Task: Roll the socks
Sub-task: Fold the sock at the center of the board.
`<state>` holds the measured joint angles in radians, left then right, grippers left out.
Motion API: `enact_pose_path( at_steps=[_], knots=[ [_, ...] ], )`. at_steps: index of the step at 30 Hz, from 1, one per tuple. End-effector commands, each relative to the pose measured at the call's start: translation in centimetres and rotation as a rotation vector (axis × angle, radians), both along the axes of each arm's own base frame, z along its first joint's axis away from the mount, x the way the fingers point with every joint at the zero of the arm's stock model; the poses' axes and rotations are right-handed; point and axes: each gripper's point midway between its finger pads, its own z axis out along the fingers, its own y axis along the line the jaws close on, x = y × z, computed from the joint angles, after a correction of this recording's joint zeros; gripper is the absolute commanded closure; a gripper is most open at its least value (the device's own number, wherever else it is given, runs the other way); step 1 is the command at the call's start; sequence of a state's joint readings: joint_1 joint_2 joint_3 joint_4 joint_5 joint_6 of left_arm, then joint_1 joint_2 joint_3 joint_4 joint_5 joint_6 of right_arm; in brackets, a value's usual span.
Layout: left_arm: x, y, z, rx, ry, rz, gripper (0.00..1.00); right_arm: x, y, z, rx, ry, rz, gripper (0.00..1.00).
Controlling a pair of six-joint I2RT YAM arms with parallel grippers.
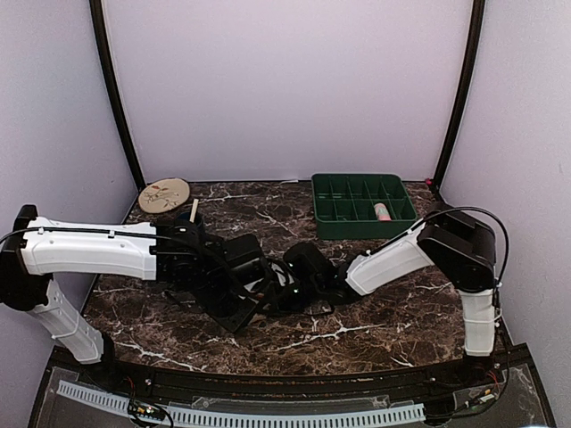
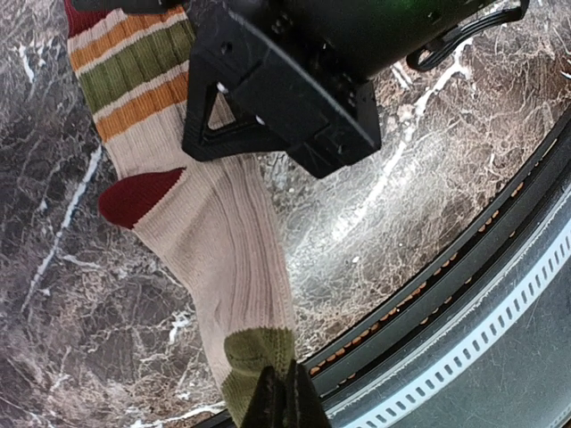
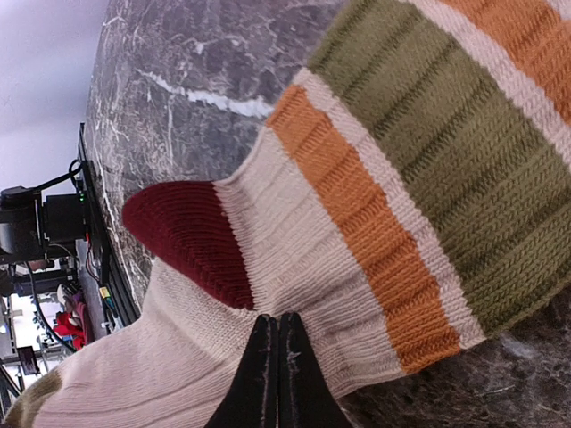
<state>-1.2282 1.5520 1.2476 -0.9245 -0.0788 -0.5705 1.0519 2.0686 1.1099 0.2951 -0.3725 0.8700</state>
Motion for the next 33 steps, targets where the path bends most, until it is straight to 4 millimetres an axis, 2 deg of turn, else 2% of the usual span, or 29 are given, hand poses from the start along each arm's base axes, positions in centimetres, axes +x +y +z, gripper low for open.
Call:
enact_pose_path(
  at_steps=[1, 7, 12, 18, 26, 33],
  knots=[
    [0.5, 0.0, 1.2, 0.042, -0.038, -0.048, 1.0, -0.2, 0.1, -0.7, 0.011, 0.004, -0.007, 1.0],
    [1.9, -0.2, 2.3, 0.102, -0.102, -0.092, 1.0, -0.6, -0.5, -1.7, -0.008, 0.025, -0.017, 1.0],
    [4.1, 0.2, 3.3, 0.131, -0.172, -0.086, 1.0, -0.8, -1.1, -1.8, -0.009, 0.039, -0.029, 1.0],
    [6.7, 0.2, 3.3, 0.113, -0.218, -0.07, 1.0, -1.0, -1.4, -1.5, -0.004, 0.053, -0.042, 1.0],
    [10.2, -1.8, 3.7, 0.06, -0.302, -0.118, 1.0, -0.6, -1.9, -1.3, 0.008, 0.078, -0.075, 1.0],
    [11.9, -3.4, 3.6, 0.025, -0.336, -0.157, 1.0, 0.0, -2.5, -0.8, 0.034, 0.093, -0.107, 1.0]
  ],
)
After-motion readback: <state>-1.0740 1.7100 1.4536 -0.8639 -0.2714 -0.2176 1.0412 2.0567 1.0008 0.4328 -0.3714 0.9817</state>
